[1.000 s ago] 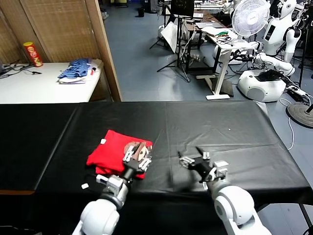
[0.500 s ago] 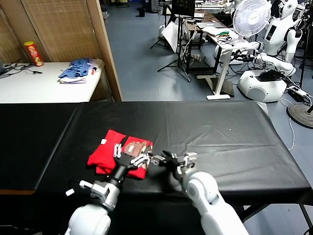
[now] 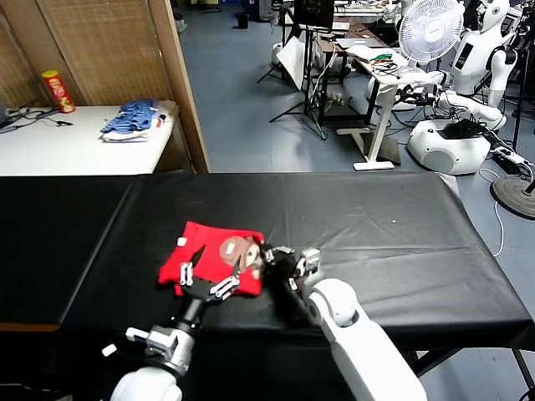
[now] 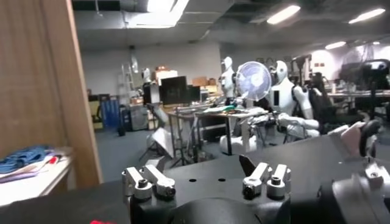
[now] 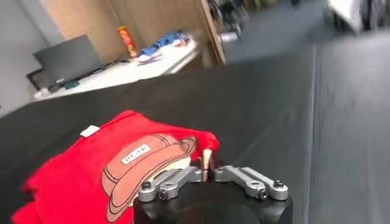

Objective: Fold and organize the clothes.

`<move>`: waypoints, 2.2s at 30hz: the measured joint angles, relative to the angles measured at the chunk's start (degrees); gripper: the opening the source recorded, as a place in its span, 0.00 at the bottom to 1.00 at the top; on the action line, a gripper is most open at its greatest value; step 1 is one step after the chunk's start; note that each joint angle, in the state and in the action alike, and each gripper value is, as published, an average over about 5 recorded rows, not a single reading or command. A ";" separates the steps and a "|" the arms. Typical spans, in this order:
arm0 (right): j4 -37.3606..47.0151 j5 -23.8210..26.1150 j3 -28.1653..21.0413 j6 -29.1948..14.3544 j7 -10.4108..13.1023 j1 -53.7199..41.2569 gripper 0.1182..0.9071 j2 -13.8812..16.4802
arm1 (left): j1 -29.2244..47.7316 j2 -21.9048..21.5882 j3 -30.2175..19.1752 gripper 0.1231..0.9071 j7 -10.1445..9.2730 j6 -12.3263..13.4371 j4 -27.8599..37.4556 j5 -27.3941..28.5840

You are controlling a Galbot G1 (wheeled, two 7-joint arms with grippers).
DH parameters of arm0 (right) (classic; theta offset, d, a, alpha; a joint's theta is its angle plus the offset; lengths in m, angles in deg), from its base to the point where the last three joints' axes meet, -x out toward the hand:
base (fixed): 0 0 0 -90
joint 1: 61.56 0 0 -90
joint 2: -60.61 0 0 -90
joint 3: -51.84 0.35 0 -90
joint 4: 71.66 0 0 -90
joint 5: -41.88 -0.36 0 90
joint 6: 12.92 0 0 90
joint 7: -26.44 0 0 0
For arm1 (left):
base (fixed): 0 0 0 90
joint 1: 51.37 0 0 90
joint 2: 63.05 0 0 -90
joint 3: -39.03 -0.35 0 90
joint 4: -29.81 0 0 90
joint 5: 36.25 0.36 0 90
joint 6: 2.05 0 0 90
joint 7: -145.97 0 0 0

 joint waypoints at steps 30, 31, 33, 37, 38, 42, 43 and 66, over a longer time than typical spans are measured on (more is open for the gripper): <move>-30.18 9.24 16.64 -15.74 12.13 37.76 0.86 7.24 | -6.64 -4.87 4.33 0.86 -8.13 -4.24 0.56 -8.51; -31.52 8.26 17.20 -14.50 13.26 39.45 0.86 7.10 | -7.43 -5.16 4.66 0.86 -8.32 -4.35 0.08 -8.98; -34.14 6.08 18.25 -11.77 15.58 42.55 0.86 6.86 | -9.17 -5.75 5.36 0.86 -8.78 -4.51 -0.85 -9.91; -39.09 2.28 20.09 -7.03 18.90 48.19 0.86 6.73 | -13.01 -6.90 6.94 0.86 -10.37 -4.72 -2.56 -11.67; -40.32 1.79 20.46 -6.16 19.42 49.60 0.86 6.73 | -13.92 -7.18 7.36 0.86 -10.85 -4.77 -2.99 -12.17; -44.76 1.30 21.14 -3.56 20.82 54.88 0.86 6.73 | -17.64 -8.36 9.31 0.86 -12.23 -6.38 -5.06 -14.71; -45.72 1.25 21.10 -2.99 21.12 56.05 0.86 6.72 | -18.59 -8.64 9.88 0.86 -12.44 -7.13 -5.71 -15.42; -50.77 1.58 19.48 1.51 23.54 62.20 0.86 6.35 | -25.56 -9.72 14.46 0.86 -11.27 -9.84 -12.10 -18.94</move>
